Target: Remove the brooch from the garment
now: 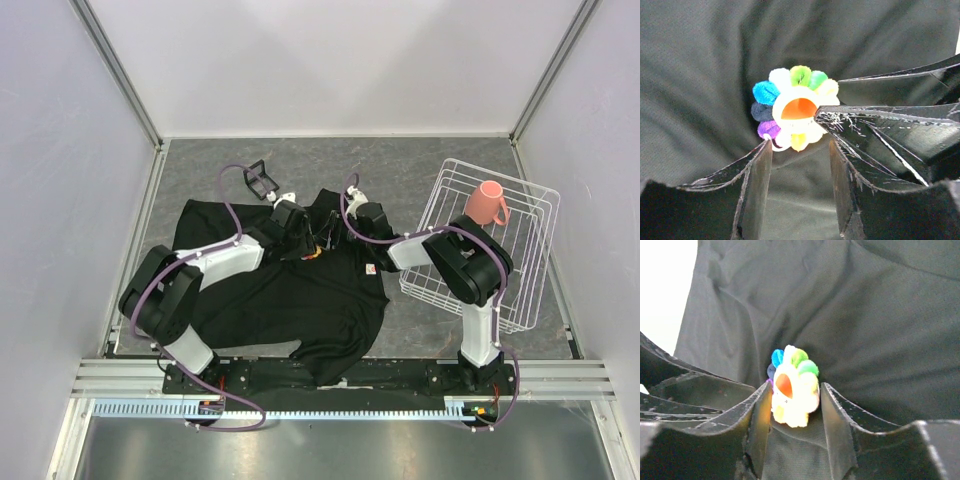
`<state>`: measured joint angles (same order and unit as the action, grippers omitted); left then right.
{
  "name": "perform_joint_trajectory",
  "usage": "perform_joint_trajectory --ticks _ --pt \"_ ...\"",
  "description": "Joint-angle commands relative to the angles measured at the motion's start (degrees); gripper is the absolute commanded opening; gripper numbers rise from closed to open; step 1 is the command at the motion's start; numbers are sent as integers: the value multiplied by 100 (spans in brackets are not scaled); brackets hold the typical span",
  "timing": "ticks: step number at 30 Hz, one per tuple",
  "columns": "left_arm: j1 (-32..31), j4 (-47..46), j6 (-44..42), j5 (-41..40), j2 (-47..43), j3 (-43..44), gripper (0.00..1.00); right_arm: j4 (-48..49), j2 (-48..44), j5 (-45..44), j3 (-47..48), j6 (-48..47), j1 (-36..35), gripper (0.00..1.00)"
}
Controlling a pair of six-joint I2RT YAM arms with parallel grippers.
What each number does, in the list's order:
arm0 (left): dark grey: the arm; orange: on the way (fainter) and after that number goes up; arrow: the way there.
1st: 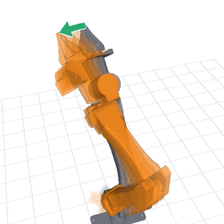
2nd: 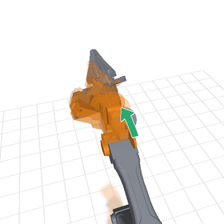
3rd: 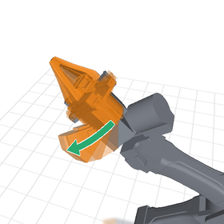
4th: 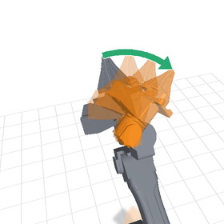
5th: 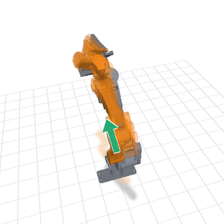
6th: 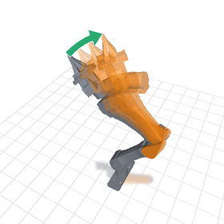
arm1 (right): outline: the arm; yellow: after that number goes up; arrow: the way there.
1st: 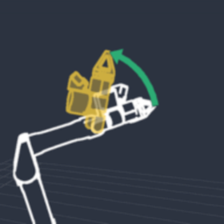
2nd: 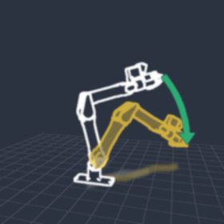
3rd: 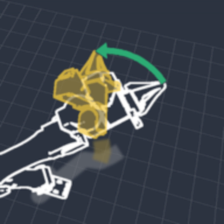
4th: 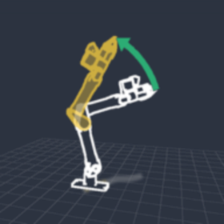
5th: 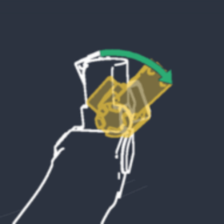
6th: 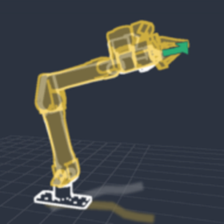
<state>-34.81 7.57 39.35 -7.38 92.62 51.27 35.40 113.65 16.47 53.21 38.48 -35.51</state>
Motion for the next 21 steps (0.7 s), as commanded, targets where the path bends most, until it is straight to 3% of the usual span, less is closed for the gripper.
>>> perform_joint_trajectory --ticks 1,5,9,21 --pt "-17 50 -349 -246 265 498 57 871 123 523 84 352 -18 49" --pt "-35 8 -498 -370 406 542 55 1469 272 927 14 792 -26 38" --pt "-149 16 -709 -483 520 621 60 1970 456 1104 31 1249 -26 30" --pt "-632 367 -587 -1475 845 1122 68 2120 606 1008 -4 1786 -35 19"
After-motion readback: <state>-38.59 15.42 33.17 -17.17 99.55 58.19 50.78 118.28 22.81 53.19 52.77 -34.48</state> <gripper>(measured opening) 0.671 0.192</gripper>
